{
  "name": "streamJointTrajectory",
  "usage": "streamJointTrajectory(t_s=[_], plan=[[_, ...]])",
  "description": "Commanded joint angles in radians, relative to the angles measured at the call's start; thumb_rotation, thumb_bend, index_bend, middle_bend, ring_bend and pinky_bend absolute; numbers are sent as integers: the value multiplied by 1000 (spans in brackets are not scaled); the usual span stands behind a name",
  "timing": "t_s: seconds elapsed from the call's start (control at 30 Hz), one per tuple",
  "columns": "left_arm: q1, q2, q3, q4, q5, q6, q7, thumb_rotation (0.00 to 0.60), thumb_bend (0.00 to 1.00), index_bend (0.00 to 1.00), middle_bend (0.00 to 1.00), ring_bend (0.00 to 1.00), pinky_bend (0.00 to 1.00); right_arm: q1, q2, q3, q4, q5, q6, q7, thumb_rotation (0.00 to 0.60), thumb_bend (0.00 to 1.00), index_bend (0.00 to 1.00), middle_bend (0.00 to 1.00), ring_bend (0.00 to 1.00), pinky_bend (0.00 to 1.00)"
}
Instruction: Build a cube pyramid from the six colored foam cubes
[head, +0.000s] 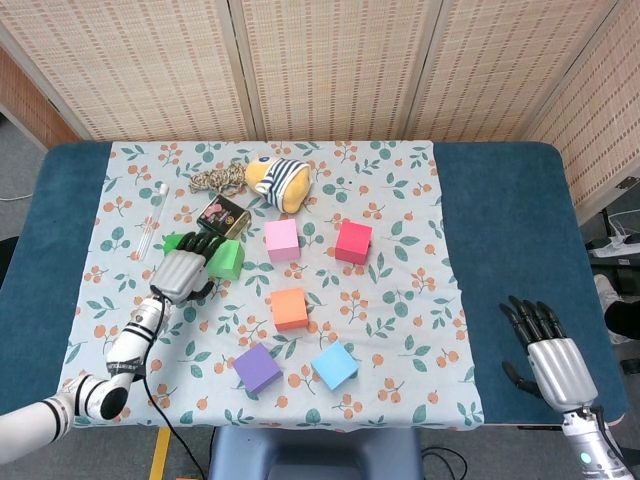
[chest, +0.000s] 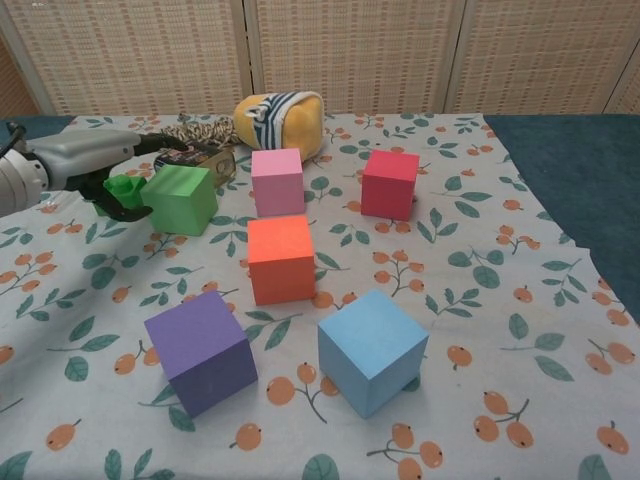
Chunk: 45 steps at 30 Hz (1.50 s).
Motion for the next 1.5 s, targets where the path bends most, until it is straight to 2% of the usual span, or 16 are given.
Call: streamJointTrajectory(t_s=[0.03,0.23,0.43,0.57,0.7,0.87,0.97,1.1,1.33,1.5], plan=[[-36,-37,-2,53,-36,-30,35,600,398,0,0,0,57,2,0,3,0,7,-5,1,600,239,0,0,0,0],[-71,-68,3,109,-62,-52,63,600,398,0,3,0,57,6,1,8,1,20,-16,1,600,239,0,0,0,0],[-96,-91,8,164,-80,-74,59,600,403,0,58,0,52,7,3,7,-3,24,-21,-5,600,239,0,0,0,0],[-94,-94,13,175,-70,-55,39,600,394,0,217,18,52,6,3,8,-5,26,-21,-6,600,239,0,0,0,0],[-86,-96,20,180,-32,-8,-3,600,386,0,448,129,46,6,3,6,-5,23,-22,-6,600,238,0,0,0,0],[-77,-89,28,170,-1,24,-48,600,387,0,576,187,38,4,6,0,-10,11,-16,-2,600,238,0,0,0,0],[-59,-55,39,105,27,59,-72,600,385,0,620,211,37,1,9,-2,-13,6,-10,5,600,238,0,0,0,0],[-5,36,77,-61,89,147,-64,600,384,0,660,241,37,1,13,-9,-14,-7,-10,13,600,239,0,0,0,0],[113,165,149,-362,93,276,49,600,384,0,719,300,42,1,26,-37,-21,-52,-10,31,600,238,0,0,0,0],[161,177,186,-456,50,320,182,600,383,0,721,302,43,0,36,-60,-25,-94,-4,49,600,239,0,0,0,0]])
